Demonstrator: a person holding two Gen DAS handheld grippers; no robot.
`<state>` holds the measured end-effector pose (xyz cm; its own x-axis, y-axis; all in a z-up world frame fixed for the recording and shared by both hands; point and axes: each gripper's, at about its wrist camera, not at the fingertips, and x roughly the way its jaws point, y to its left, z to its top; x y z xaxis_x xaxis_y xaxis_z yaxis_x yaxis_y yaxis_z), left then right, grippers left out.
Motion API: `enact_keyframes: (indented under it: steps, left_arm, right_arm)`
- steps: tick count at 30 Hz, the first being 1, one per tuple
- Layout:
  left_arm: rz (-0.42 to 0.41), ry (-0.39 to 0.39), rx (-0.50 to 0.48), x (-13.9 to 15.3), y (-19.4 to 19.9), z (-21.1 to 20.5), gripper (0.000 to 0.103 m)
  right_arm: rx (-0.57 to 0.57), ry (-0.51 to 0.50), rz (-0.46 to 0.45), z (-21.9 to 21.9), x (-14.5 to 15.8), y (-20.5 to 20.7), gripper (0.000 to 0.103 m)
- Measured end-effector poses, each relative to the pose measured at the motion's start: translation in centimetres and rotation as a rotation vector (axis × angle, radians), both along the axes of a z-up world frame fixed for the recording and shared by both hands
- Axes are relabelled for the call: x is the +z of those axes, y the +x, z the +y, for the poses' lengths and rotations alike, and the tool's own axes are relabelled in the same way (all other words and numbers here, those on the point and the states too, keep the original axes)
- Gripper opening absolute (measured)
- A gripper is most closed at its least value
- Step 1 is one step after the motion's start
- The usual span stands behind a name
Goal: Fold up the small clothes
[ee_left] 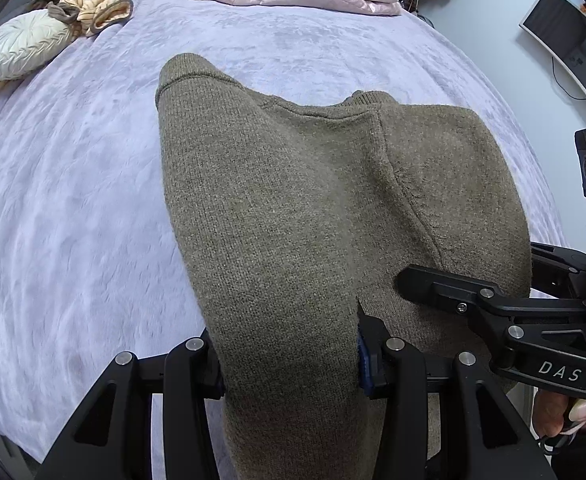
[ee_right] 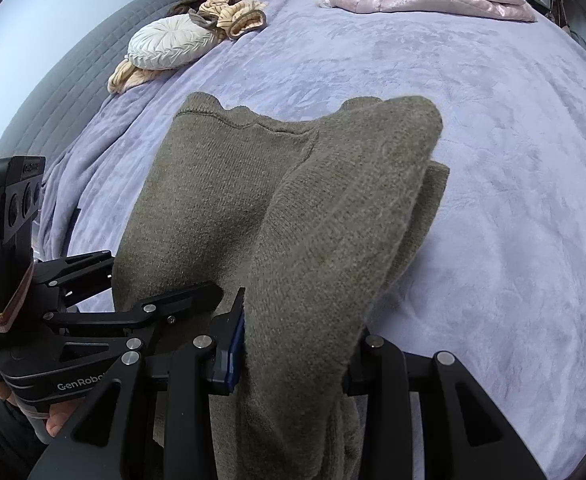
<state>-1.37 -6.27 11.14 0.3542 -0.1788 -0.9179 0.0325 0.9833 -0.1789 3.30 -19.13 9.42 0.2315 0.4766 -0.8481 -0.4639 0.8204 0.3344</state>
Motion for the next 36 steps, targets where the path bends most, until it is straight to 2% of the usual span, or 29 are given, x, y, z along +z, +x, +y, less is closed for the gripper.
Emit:
enact_keyframes:
  steps: [9, 21, 29, 33, 36]
  left_arm:
    - [-0.008, 0.009, 0.007, -0.7, -2.4, -0.1, 0.047]
    - [-0.004, 0.026, 0.014, -1.5, -4.0, -0.7, 0.048]
    - [-0.022, 0.033, 0.019, -1.5, -4.5, -0.4, 0.048]
    - [-0.029, 0.006, 0.028, -1.9, -4.2, 0.1, 0.048]
    - [-0.003, -0.002, 0.045, -3.5, -3.4, 0.7, 0.054]
  right_arm:
    - [0.013, -0.008, -0.015, 0.7, -0.2, -3.3, 0.039]
    - [0.018, -0.014, -0.011, 0.9, -0.9, -5.7, 0.039]
    - [0.029, -0.02, -0.016, 1.4, -0.9, -6.1, 0.039]
    - [0.029, -0.023, -0.029, 1.5, -0.9, -5.7, 0.039]
    - [0.022, -0.022, -0.027, 1.3, -1.4, -5.2, 0.039]
